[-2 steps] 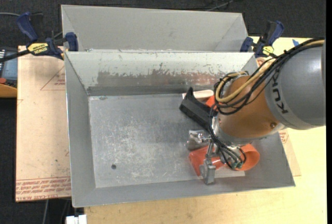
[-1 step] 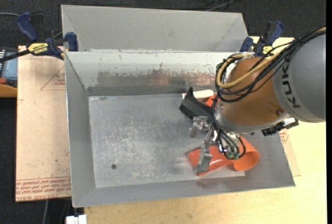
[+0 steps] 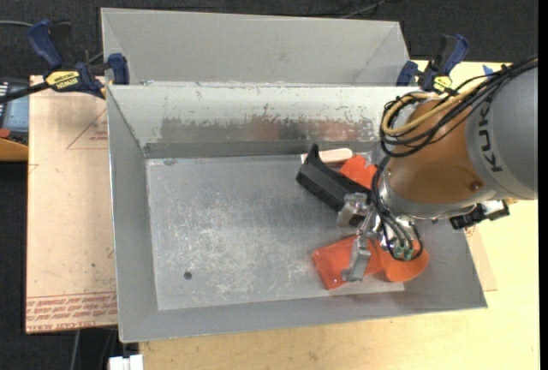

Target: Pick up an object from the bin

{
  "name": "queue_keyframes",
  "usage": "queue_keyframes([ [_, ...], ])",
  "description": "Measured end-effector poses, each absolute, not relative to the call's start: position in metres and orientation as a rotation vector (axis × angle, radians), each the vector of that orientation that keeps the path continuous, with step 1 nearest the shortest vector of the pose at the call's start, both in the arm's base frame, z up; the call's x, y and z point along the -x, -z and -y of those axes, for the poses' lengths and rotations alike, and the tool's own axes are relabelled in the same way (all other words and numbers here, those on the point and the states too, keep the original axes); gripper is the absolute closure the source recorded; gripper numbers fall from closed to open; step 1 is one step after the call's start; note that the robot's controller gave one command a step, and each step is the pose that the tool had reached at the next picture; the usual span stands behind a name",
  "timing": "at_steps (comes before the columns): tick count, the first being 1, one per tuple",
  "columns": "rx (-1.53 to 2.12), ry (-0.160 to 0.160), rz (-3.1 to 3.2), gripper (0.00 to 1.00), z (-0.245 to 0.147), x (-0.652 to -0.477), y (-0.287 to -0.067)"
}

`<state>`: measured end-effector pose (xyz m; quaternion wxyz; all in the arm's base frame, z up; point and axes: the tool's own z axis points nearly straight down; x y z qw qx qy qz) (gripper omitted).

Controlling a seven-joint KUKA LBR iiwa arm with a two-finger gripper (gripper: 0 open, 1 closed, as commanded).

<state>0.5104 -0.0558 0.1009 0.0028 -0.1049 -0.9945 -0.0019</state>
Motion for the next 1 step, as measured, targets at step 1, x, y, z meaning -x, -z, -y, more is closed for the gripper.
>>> queue_keyframes([
  [1,0.368,0.024,3.125,0.00,0.0613,-0.5137,-0.0733],
])
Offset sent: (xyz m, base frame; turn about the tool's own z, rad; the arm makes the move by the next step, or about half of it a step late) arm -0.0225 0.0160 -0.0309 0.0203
